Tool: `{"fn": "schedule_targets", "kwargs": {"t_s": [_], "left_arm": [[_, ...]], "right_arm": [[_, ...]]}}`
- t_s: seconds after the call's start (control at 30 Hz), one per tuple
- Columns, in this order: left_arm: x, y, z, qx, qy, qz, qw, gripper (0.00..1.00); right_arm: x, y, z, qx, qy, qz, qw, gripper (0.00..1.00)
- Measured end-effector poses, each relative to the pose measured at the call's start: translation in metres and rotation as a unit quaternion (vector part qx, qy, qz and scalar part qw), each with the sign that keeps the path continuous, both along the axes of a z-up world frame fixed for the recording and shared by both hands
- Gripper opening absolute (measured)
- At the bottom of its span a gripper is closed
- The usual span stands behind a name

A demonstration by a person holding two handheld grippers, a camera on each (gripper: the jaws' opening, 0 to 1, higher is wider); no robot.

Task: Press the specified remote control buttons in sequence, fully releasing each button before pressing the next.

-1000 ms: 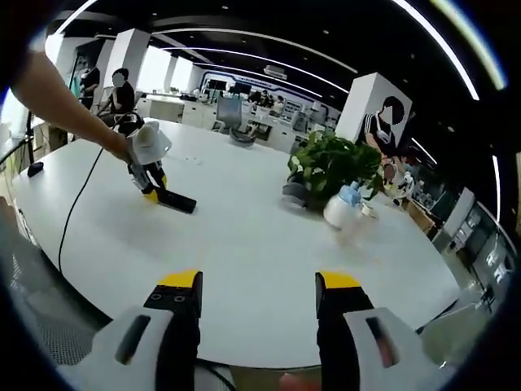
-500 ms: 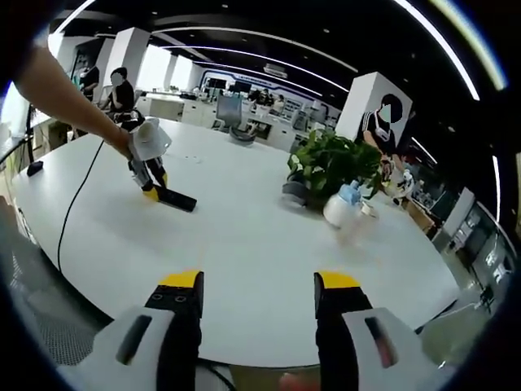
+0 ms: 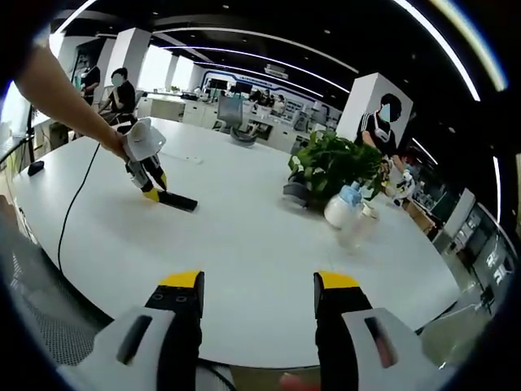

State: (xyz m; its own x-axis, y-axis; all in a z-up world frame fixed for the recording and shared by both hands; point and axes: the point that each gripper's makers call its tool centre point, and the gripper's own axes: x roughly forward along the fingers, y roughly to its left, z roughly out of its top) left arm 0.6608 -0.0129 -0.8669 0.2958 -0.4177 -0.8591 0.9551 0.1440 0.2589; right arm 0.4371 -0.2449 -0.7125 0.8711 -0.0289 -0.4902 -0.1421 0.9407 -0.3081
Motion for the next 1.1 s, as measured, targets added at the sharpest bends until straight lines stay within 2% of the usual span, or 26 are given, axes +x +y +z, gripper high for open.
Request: {"fn": "schedule_targets", "kwargs": {"t_s": [0.1, 0.17, 0.3, 0.33, 0.37, 0.43, 0.47, 0.5, 0.57, 0.67, 0.73, 0.87, 1.0, 1.07, 1.1], "left_arm": [[0.000, -0.001, 0.000, 0.014, -0.011, -0.006, 0.9998, 0.24], [0.001, 0.002, 0.000, 0.011, -0.001, 0.035, 0.9993, 0.24], [0.002, 0.008, 0.001, -0.007, 0.010, 0.084, 0.9964, 0.27], [-0.001, 0.010, 0.001, -0.006, 0.019, 0.092, 0.9955, 0.28], [0.000, 0.011, 0.005, -0.017, 0.011, 0.100, 0.9948, 0.29], [-0.005, 0.013, 0.008, -0.027, 0.022, 0.112, 0.9931, 0.30], [-0.004, 0.016, 0.012, -0.034, 0.010, 0.124, 0.9917, 0.32], [-0.006, 0.017, 0.015, -0.038, 0.009, 0.125, 0.9914, 0.33], [-0.011, 0.017, 0.023, -0.067, 0.021, 0.147, 0.9866, 0.35], [-0.018, 0.015, 0.042, -0.119, 0.033, 0.186, 0.9748, 0.40], [-0.021, 0.014, 0.058, -0.149, 0.021, 0.192, 0.9698, 0.43], [-0.036, 0.017, 0.077, -0.168, 0.011, 0.195, 0.9662, 0.47], [-0.058, 0.023, 0.093, -0.194, 0.004, 0.203, 0.9597, 0.52], [-0.068, 0.030, 0.099, -0.195, -0.007, 0.206, 0.9589, 0.53], [-0.072, 0.033, 0.105, -0.203, -0.015, 0.211, 0.9561, 0.55]], "right_arm": [[0.000, 0.000, 0.000, 0.000, 0.001, -0.001, 1.0000, 0.56], [0.000, 0.000, 0.000, 0.000, 0.000, 0.000, 1.0000, 0.56], [0.000, 0.000, 0.000, 0.002, -0.001, 0.000, 1.0000, 0.56], [0.000, 0.000, 0.001, 0.002, -0.001, 0.000, 1.0000, 0.56], [0.000, 0.000, 0.001, 0.003, -0.003, 0.000, 1.0000, 0.55], [0.000, 0.000, 0.002, 0.006, -0.004, 0.000, 1.0000, 0.55], [0.000, 0.000, 0.002, 0.006, -0.004, 0.000, 1.0000, 0.54], [0.000, 0.000, 0.002, 0.006, -0.004, 0.000, 1.0000, 0.54], [0.000, 0.001, 0.002, 0.008, -0.006, 0.002, 0.9999, 0.55], [0.000, 0.002, 0.003, 0.010, -0.008, 0.004, 0.9999, 0.55], [0.000, 0.003, 0.004, 0.013, -0.010, 0.005, 0.9999, 0.55], [0.000, 0.004, 0.005, 0.019, -0.011, 0.006, 0.9997, 0.56], [0.000, 0.006, 0.006, 0.023, -0.015, 0.010, 0.9996, 0.57], [0.000, 0.006, 0.008, 0.027, -0.019, 0.010, 0.9994, 0.57], [0.000, 0.006, 0.008, 0.028, -0.019, 0.009, 0.9994, 0.57]]}}
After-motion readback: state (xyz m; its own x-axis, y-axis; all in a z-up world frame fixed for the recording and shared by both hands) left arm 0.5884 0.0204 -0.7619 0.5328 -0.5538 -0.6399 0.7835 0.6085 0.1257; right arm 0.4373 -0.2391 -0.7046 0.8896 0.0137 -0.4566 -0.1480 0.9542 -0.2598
